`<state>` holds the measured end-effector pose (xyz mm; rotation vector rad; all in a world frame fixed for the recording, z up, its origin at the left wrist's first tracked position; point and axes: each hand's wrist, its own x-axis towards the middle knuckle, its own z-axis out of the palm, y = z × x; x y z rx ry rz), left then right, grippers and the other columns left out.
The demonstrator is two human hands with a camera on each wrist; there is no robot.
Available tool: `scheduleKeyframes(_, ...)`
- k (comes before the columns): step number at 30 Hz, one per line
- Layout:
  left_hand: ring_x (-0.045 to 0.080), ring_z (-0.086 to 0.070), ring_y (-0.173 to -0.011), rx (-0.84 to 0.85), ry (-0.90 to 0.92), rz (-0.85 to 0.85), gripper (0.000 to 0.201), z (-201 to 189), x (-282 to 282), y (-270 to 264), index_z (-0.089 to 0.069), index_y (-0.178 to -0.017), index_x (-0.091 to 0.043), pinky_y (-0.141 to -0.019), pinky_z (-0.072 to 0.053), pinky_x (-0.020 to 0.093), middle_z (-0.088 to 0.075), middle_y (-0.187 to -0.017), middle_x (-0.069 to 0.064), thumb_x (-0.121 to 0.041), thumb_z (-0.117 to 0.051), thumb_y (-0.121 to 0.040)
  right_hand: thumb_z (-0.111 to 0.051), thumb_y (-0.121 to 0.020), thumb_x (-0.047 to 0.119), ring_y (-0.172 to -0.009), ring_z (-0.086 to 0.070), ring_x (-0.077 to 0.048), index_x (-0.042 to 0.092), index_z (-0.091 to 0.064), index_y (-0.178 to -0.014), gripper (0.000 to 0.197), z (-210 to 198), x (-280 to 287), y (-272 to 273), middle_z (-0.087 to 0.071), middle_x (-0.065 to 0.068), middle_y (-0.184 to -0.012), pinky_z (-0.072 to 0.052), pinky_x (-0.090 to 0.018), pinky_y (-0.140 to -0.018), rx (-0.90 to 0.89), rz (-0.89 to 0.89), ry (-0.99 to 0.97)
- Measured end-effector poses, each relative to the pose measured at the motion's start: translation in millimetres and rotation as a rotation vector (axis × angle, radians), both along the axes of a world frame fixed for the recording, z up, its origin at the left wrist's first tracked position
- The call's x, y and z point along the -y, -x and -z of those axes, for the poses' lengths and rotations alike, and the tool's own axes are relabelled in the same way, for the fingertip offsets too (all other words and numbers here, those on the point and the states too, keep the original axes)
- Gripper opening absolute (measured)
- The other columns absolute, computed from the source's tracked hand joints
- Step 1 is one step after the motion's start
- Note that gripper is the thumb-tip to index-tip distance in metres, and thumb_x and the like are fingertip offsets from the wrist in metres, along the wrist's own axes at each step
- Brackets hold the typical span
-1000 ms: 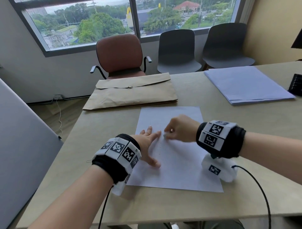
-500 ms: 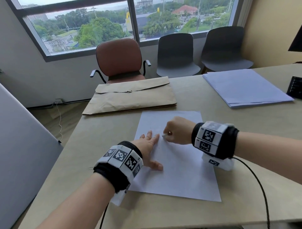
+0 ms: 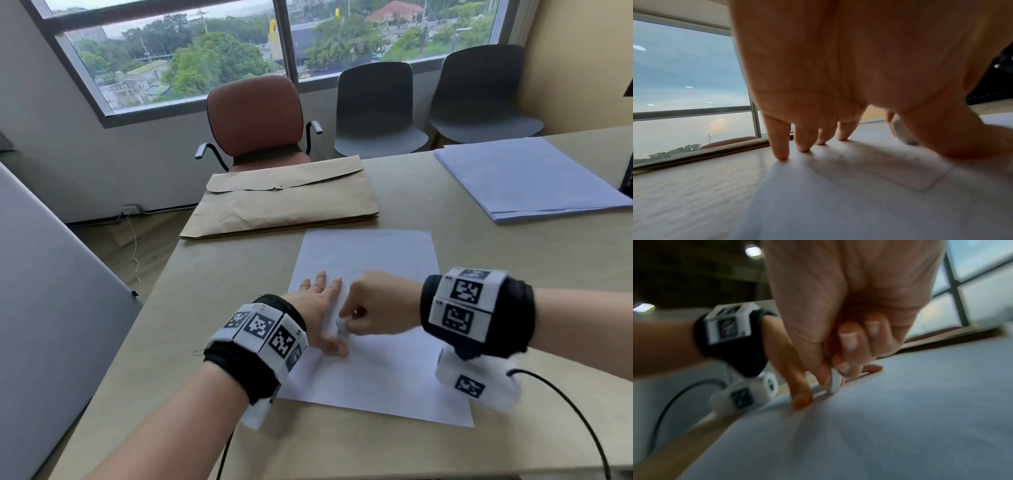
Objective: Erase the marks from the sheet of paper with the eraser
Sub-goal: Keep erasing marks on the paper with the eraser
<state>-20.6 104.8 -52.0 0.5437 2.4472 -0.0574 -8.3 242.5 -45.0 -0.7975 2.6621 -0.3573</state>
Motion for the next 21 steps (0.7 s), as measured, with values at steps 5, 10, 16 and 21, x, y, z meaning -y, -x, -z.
scheduleKeyframes(5,0.024,0.009,-0.146,-0.011,0.010,-0.002,0.111,0.4,-0.1,-1.0,0.016,-0.149,-0.019,-0.117,-0.007,0.037,0.021,-0.156,0.006,-0.050,-0.065,-0.080,-0.053,-0.085,0.021,-0.066,-0.044,-0.026,0.003,-0.070,-0.082,0.025,-2.3,-5.6,36.4,-0.061,-0.015,-0.070,-0.040,-0.030,-0.063,-0.123,0.163,0.018)
scheduleKeyframes(10,0.025,0.010,-0.146,0.000,-0.001,-0.001,0.112,0.1,0.6,-0.6,0.016,-0.149,-0.019,-0.118,-0.007,0.037,0.022,-0.156,0.007,-0.048,-0.067,-0.080,-0.054,-0.085,0.017,-0.052,-0.035,-0.017,0.005,-0.069,-0.078,0.020,-1.0,2.9,-3.7,-0.049,-0.015,-0.059,-0.027,-0.020,-0.053,-0.046,-0.003,0.016)
scheduleKeyframes(16,0.024,0.009,-0.146,-0.009,-0.007,-0.010,0.112,0.4,0.4,0.0,0.017,-0.148,-0.019,-0.117,-0.007,0.036,0.021,-0.156,0.006,-0.050,-0.066,-0.079,-0.051,-0.086,0.020,-0.066,-0.041,-0.028,0.017,-0.041,-0.049,0.038,-5.1,-5.5,31.0,-0.038,-0.001,-0.050,-0.033,-0.027,-0.059,-0.141,0.172,-0.033)
scheduleKeyframes(21,0.024,0.009,-0.146,-0.010,-0.002,-0.008,0.112,1.4,0.6,-0.4,0.017,-0.148,-0.019,-0.118,-0.007,0.036,0.022,-0.156,0.006,-0.049,-0.066,-0.079,-0.052,-0.084,0.018,-0.064,-0.035,-0.026,0.016,-0.038,-0.049,0.038,-2.4,-2.9,10.1,-0.033,0.001,-0.049,-0.029,-0.025,-0.060,-0.108,0.067,-0.044)
